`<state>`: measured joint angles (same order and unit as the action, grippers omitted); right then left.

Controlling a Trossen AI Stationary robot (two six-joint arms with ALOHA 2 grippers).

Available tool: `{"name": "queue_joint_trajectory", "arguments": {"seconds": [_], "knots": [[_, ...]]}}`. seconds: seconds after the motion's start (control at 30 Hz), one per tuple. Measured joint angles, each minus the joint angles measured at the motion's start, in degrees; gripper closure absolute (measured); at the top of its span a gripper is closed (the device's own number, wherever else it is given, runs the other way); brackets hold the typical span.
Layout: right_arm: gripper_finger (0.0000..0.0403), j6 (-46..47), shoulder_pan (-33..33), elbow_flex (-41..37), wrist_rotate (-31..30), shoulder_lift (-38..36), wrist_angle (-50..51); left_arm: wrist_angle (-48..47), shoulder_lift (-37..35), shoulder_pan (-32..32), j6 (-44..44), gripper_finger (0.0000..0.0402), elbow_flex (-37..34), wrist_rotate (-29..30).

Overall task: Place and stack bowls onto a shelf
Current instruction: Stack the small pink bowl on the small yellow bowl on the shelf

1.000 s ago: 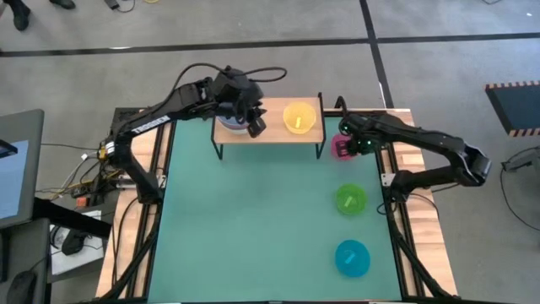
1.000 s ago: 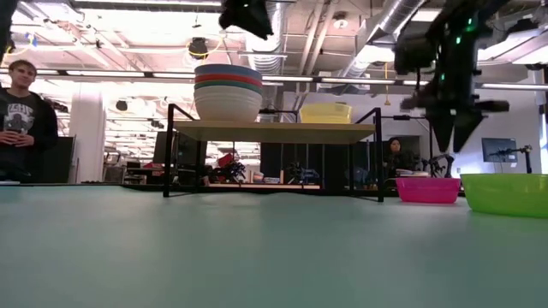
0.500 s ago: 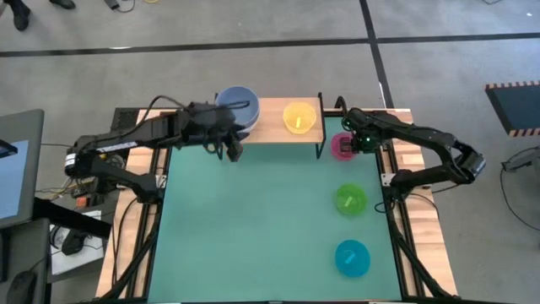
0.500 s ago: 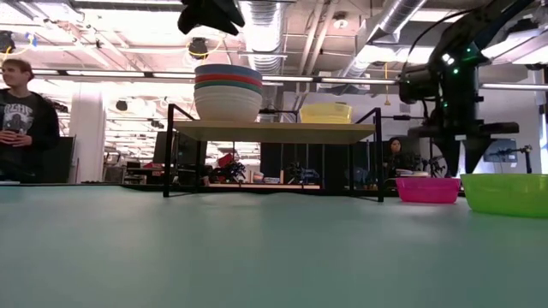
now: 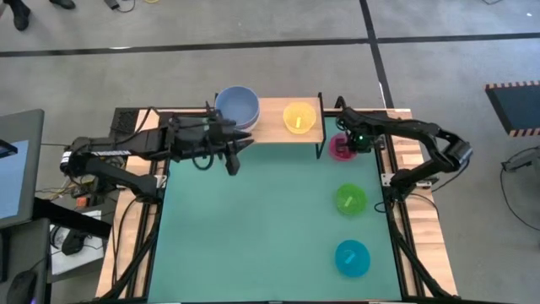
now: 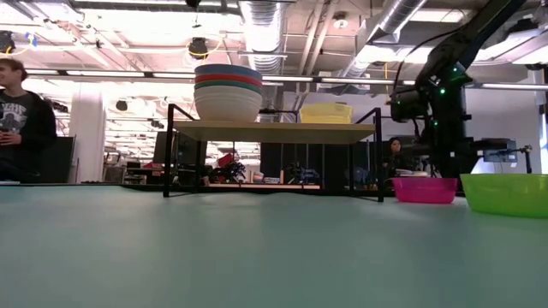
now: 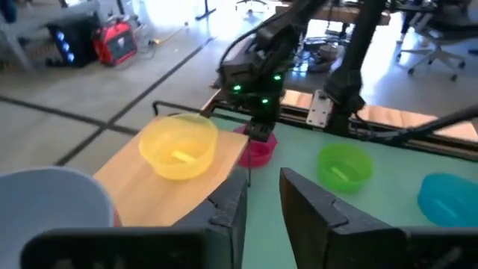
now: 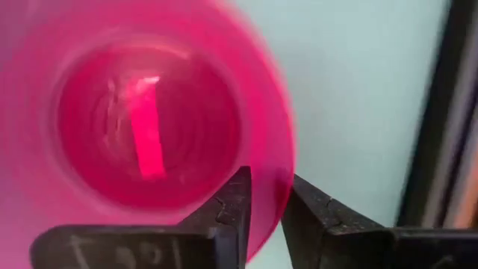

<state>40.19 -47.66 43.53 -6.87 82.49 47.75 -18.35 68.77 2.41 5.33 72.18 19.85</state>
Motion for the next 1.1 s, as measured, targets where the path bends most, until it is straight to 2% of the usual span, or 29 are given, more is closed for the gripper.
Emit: {"name": "queue_joint_trajectory", "arguments": {"seconds": [0.23,0.4,0.5,0.8,1.1], "knots": [[0.0380,-0.3,3.1,0.0,0.1,-5.0,0.5,2.4,-0.6,-2.1,-1.8,0.0362,-2.8,3.0],[0.0380,0.7,1.0,-0.1,-2.8,-12.2,2.2,12.1,-3.1,-2.1,1.2,0.0367,-11.2,1.2],[0.0380,0.4,-1.6,-0.1,-3.3,-15.7,3.5,14.7,-4.3,-2.1,2.6,0.0368,-14.0,0.3],[0.0380,1.6,-2.9,-0.1,-1.3,-23.8,2.8,17.5,-4.6,-2.1,3.4,0.0368,-14.4,-1.5],[0.0380,5.9,0.9,3.6,-0.8,-32.2,-7.7,17.3,-5.8,-2.1,5.4,0.0351,-14.4,-1.0]]}}
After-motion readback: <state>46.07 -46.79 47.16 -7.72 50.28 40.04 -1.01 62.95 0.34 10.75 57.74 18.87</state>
